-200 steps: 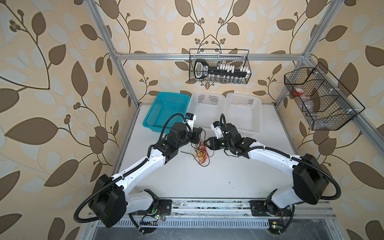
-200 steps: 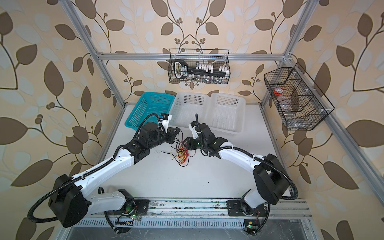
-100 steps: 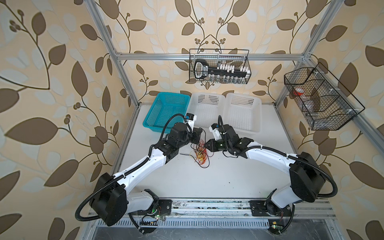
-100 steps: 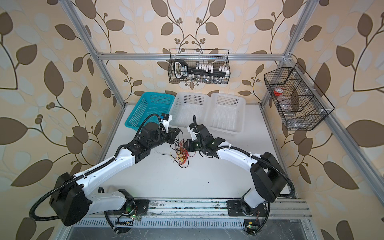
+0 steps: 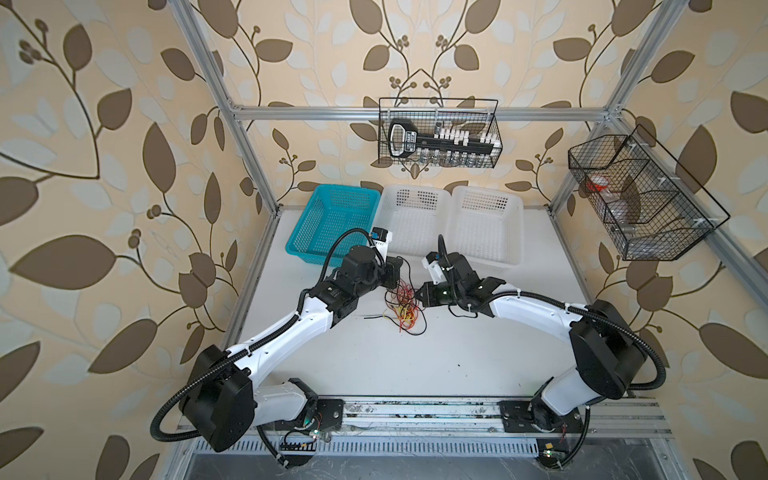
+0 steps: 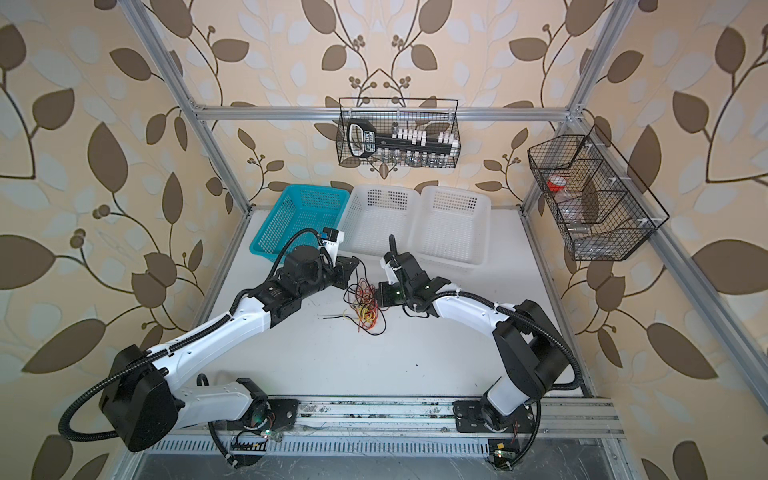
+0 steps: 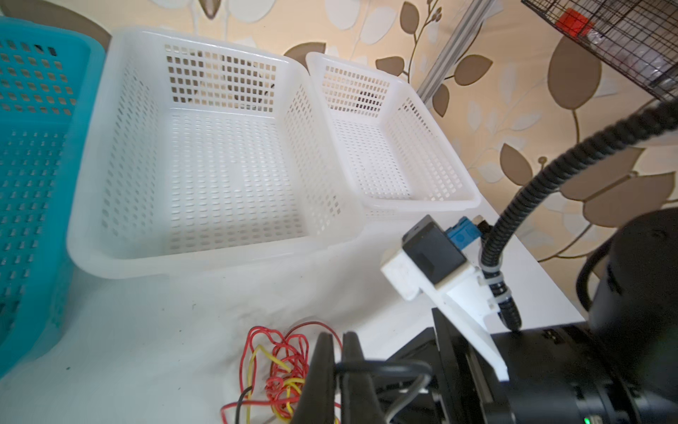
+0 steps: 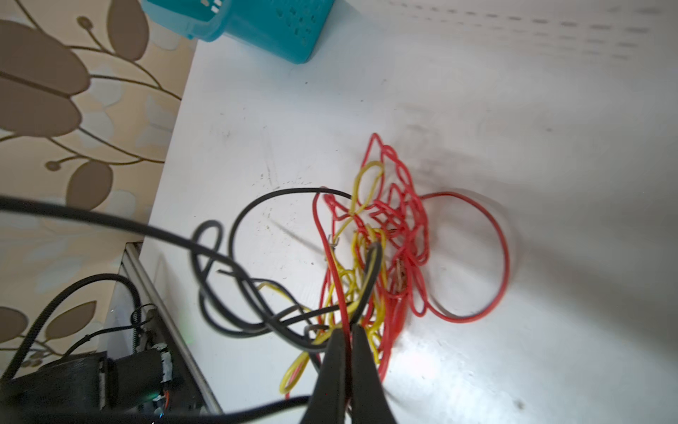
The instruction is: Untangle the cables
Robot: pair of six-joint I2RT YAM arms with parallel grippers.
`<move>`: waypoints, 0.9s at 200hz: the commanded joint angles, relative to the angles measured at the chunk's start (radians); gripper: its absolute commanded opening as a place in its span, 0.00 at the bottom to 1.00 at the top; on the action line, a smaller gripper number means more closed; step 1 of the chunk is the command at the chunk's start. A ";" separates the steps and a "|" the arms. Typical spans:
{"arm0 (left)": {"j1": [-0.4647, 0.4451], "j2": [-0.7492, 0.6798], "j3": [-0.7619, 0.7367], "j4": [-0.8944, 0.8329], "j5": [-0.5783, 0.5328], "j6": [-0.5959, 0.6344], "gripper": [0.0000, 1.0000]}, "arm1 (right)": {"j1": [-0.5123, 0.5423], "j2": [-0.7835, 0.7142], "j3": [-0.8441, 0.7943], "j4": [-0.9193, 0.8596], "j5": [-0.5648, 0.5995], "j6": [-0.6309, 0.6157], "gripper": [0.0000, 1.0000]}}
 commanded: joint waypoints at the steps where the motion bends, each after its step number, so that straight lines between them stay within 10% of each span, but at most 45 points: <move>1: 0.002 -0.088 0.100 -0.045 -0.094 0.049 0.00 | -0.045 -0.003 -0.055 -0.033 0.078 -0.034 0.00; 180: 0.015 -0.318 0.238 -0.272 -0.602 0.199 0.00 | -0.261 -0.158 -0.166 -0.139 0.374 -0.140 0.00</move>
